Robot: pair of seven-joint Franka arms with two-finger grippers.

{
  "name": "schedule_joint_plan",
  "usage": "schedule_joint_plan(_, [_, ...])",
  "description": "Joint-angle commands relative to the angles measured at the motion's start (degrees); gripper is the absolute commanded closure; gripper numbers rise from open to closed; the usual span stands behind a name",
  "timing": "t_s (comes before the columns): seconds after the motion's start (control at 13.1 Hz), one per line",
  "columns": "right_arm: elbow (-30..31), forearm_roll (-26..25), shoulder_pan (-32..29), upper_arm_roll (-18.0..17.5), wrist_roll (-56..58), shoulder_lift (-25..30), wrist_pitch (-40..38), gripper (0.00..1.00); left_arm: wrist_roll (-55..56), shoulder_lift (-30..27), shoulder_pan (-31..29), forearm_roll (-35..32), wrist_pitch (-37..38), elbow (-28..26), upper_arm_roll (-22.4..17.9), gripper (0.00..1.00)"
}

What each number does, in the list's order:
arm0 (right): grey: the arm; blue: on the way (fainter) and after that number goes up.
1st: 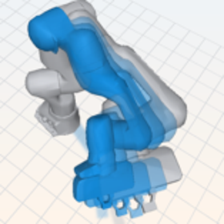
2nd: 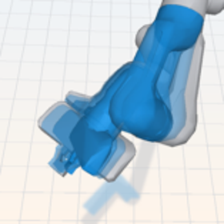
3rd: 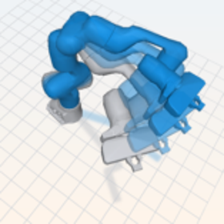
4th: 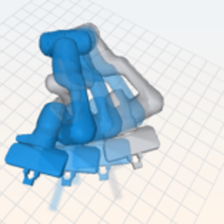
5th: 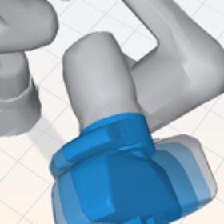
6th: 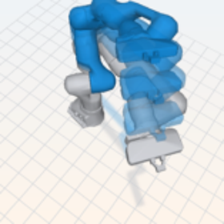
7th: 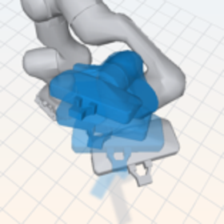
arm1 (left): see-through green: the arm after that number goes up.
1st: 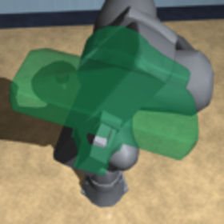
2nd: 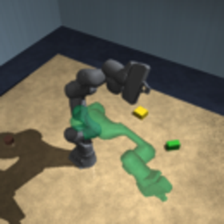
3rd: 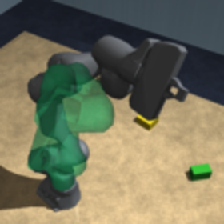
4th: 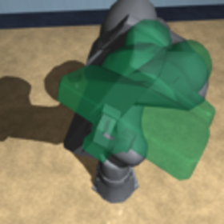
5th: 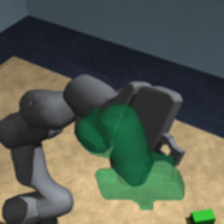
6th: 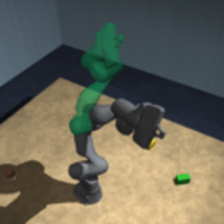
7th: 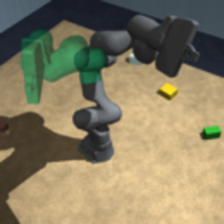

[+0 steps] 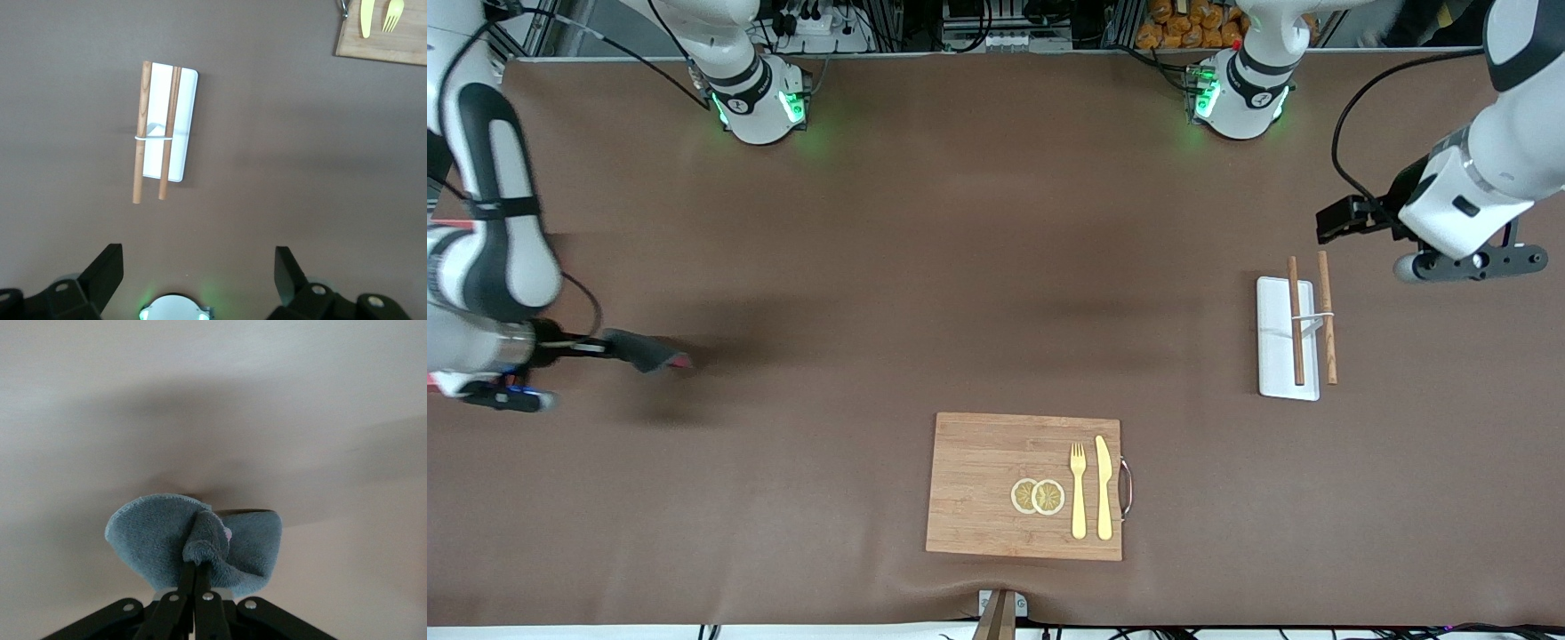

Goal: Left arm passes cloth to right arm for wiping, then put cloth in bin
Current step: 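Wipe the table with the cloth while the left gripper withdraws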

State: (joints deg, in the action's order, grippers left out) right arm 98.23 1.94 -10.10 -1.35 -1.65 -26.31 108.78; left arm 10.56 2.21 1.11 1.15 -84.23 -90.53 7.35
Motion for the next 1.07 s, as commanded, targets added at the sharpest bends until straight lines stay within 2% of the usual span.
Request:
schedule_joint_plan(0.0, [1.8,6.0,8.2,0.5,-11.1,0.9,0.1,1.00,-5.3,-3.3,7.1,-1.2,-0.5,-2.5,-9.3,0.00])
schedule_joint_plan(0.15, [1.8,9.2,14.5,0.5,-20.4,1.4,0.1,1.00,-6.1,-3.2,8.4,-2.7,-0.7,-1.6,-10.3,0.00])
schedule_joint_plan(0.31, [1.5,9.8,19.9,0.4,-31.5,3.0,-0.1,1.00,-6.3,-2.8,8.2,-3.0,-0.9,-0.1,-10.0,0.00])
schedule_joint_plan(0.38, [1.4,10.3,21.6,0.1,-34.1,3.2,0.1,1.00,-7.4,-3.3,8.3,-3.0,-0.8,0.0,-10.0,0.00])
schedule_joint_plan(0.54, [1.5,15.0,25.0,0.2,-37.9,3.2,3.8,1.00,-10.5,-4.0,8.6,-3.0,-0.8,0.6,-10.2,0.00])
schedule_joint_plan(0.61, [1.5,15.1,26.0,0.2,-39.1,2.8,5.5,1.00,-10.8,-3.6,8.4,-2.9,-0.8,1.9,-10.2,0.00])
schedule_joint_plan(0.84, [1.3,14.9,24.7,0.7,-36.7,3.2,5.8,1.00,-10.6,-3.1,7.6,-2.4,-2.1,2.3,-10.2,0.00])
schedule_joint_plan(1.0, [1.2,14.8,20.0,0.8,-28.7,3.5,4.3,1.00,-10.6,-3.0,7.2,-2.4,-2.1,2.3,-10.2,0.00])
